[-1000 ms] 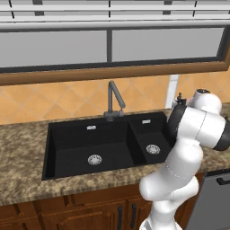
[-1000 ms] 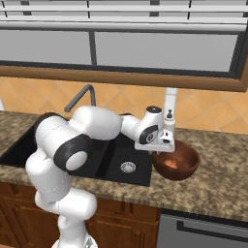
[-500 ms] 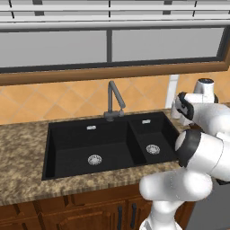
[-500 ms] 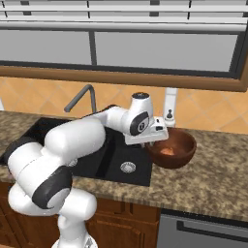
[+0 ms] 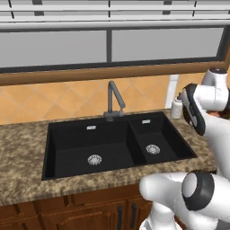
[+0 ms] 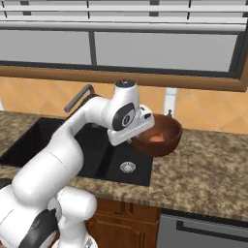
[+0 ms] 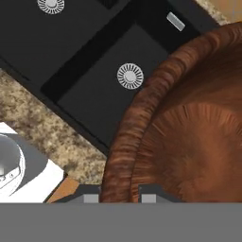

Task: Pick the onion from the sink and place it in the bowl. Then pick the bowl and place it in the microwave. Then close the microwave door and press the start button.

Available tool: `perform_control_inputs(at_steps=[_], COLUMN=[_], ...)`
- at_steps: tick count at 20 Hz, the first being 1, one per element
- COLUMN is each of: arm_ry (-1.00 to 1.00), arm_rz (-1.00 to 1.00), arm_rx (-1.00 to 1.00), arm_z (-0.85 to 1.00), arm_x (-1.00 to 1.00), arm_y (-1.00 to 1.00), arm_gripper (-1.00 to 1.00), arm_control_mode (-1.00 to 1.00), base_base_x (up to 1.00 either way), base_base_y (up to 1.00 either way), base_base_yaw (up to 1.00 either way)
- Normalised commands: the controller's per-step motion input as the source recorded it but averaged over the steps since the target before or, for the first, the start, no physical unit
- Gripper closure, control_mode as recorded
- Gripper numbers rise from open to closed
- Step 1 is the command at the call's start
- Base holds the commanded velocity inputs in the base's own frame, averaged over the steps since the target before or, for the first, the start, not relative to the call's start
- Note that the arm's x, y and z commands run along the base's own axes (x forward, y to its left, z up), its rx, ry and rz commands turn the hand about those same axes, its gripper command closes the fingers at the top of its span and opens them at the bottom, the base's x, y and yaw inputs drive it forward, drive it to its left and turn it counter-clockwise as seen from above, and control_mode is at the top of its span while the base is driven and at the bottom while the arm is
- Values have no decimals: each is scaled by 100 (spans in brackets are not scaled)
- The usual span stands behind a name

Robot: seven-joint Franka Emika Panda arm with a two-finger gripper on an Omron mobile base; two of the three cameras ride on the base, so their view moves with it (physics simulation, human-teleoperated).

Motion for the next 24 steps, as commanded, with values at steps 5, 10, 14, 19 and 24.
perform_control_inputs(at_steps=[5, 10, 14, 19, 24], arm_ry=[6, -4, -3, -5, -8], arm_rz=[35, 16, 11, 10, 7], arm_rx=[0, -1, 0, 0, 0], arm_z=[57, 68, 65, 34, 23], arm_x=[-18, -7, -51, -44, -13], arm_y=[98, 86, 43, 42, 37], arm_gripper=[100, 100, 100, 100, 100], arm_control_mode=[-100, -100, -100, -100, -100], base_base_x=[0, 0, 0, 0, 0], base_base_y=[0, 0, 0, 0, 0], base_base_yaw=[0, 0, 0, 0, 0])
